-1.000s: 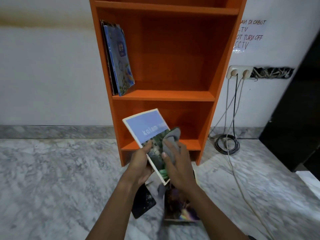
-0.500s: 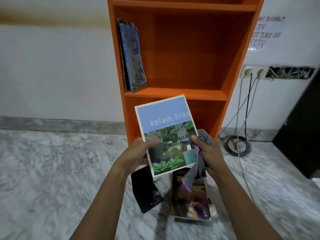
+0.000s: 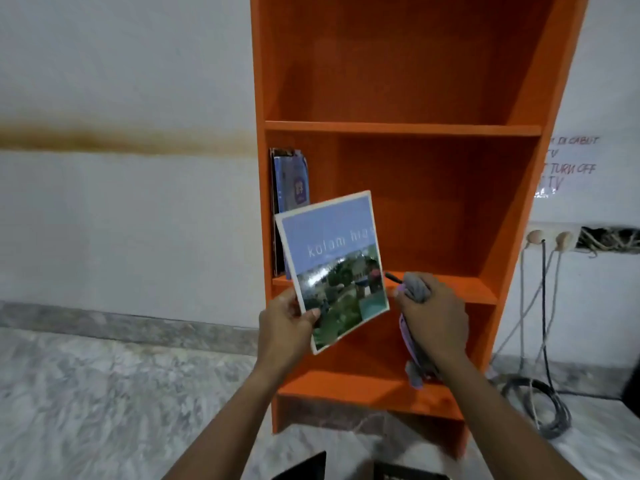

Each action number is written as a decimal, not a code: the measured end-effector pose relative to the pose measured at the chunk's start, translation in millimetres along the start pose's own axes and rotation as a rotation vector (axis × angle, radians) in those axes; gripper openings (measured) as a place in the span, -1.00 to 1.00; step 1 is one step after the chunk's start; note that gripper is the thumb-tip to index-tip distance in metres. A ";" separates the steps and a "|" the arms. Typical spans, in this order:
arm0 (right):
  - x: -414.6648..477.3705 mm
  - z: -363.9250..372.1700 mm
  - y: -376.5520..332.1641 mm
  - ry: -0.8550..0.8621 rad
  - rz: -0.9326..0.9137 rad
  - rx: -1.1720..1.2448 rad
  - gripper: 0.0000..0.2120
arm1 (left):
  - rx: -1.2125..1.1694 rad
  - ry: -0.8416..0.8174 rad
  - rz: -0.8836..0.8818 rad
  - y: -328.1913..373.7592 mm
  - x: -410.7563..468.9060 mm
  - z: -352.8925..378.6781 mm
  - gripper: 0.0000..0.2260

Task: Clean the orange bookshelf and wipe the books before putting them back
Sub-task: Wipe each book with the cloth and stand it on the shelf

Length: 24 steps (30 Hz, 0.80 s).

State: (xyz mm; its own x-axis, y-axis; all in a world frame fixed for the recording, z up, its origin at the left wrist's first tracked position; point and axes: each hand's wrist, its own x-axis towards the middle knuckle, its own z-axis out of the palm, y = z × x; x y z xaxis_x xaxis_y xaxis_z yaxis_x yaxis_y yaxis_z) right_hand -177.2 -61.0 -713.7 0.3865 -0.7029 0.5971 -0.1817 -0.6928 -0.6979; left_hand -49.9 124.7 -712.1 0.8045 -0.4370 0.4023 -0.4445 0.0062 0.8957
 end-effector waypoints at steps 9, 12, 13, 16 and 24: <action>63.7 66.3 -23.2 -0.097 -0.014 0.109 -0.81 | 0.293 0.335 0.008 10.2 151.5 20.2 -0.87; 58.9 89.5 -13.4 -0.164 0.032 0.123 -0.76 | 0.417 0.386 -0.041 -13.6 157.5 26.7 -0.86; 56.3 94.6 -10.9 -0.187 0.044 0.122 -0.75 | 0.457 0.393 -0.045 -20.1 156.5 26.9 -0.84; 49.0 108.0 -6.3 -0.225 0.055 0.133 -0.82 | 0.522 0.396 -0.021 -32.7 159.9 25.0 -0.80; 15.3 98.8 -7.0 -0.234 0.049 0.164 -0.90 | 0.737 0.325 -0.050 -32.7 146.7 10.4 -0.73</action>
State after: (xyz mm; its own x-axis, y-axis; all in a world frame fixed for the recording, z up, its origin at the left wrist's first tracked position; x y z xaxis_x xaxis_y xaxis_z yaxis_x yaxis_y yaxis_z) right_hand -80.8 -51.0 -738.8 0.5823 -0.6654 0.4670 -0.0637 -0.6101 -0.7898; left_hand 78.5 51.0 -684.4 0.8540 -0.1369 0.5020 -0.4596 -0.6506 0.6045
